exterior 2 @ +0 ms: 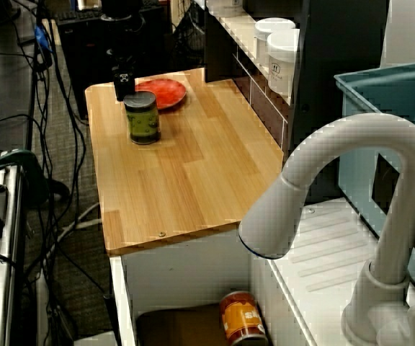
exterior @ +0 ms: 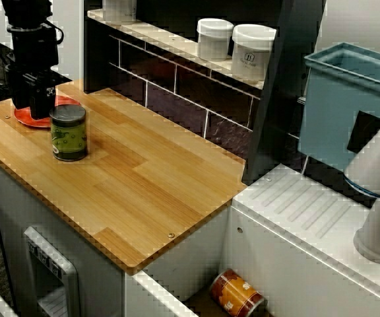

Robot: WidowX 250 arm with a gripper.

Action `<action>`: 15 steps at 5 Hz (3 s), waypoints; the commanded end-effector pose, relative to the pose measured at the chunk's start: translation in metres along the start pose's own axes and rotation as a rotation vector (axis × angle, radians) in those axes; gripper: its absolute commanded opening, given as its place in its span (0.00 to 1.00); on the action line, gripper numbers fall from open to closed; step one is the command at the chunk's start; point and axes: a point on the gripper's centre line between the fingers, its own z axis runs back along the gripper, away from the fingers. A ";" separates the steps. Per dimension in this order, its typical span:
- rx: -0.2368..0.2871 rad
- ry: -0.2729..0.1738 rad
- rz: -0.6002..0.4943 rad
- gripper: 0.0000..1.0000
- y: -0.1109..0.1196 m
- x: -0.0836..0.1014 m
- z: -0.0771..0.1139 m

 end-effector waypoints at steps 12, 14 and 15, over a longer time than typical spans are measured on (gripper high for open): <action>0.121 0.081 -0.497 1.00 -0.041 -0.014 0.014; 0.108 0.130 -0.663 1.00 -0.052 -0.015 0.009; 0.080 0.132 -0.698 1.00 -0.056 -0.013 0.007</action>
